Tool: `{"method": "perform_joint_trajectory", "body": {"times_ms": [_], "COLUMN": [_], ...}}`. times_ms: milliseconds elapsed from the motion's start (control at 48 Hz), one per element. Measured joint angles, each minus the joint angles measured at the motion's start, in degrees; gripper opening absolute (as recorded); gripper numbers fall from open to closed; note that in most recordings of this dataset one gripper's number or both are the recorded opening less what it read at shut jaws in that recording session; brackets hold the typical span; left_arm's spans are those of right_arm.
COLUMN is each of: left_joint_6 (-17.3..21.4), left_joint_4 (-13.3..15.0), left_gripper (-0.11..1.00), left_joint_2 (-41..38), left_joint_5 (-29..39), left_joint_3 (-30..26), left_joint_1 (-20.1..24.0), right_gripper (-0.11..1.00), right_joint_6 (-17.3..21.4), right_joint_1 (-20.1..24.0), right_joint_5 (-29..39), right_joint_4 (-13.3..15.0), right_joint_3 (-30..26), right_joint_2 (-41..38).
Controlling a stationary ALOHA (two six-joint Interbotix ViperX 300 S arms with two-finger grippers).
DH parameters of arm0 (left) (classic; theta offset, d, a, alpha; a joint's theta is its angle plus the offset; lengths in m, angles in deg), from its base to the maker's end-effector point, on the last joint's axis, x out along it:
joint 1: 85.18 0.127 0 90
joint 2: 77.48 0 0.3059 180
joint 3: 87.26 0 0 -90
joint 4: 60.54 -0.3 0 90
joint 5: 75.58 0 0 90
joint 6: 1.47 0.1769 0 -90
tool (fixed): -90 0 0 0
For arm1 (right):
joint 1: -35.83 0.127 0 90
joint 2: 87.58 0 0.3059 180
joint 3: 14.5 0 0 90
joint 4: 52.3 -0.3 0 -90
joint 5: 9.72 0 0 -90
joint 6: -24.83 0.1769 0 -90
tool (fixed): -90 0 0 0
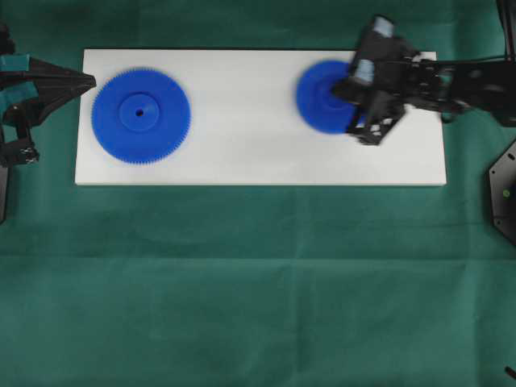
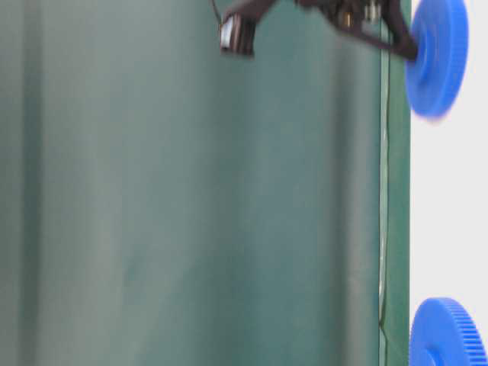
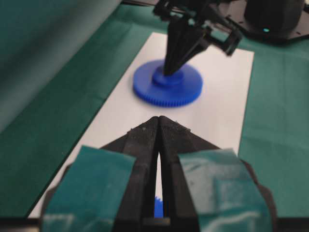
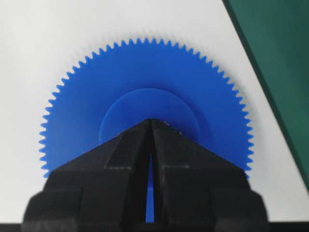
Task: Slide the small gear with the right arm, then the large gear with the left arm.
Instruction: 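Slide the small gear left with the right gripper against the large gear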
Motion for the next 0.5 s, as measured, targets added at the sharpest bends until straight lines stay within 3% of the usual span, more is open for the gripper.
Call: {"method": "perform_joint_trajectory", "body": {"times_ms": [500], "left_joint_6": [0.0], "left_joint_4": [0.1], "left_gripper": [-0.01], "left_joint_2": [0.3], "left_joint_5": [-0.1], "left_joint_3": [1.0], "left_joint_1": [0.0], "right_gripper": [0.50], "right_joint_6": [-0.1], "right_joint_1": [8.5], "right_joint_5": [3.8], "right_joint_4": [5.6], "right_joint_3": [-28.1], "right_joint_2": [-20.6]}}
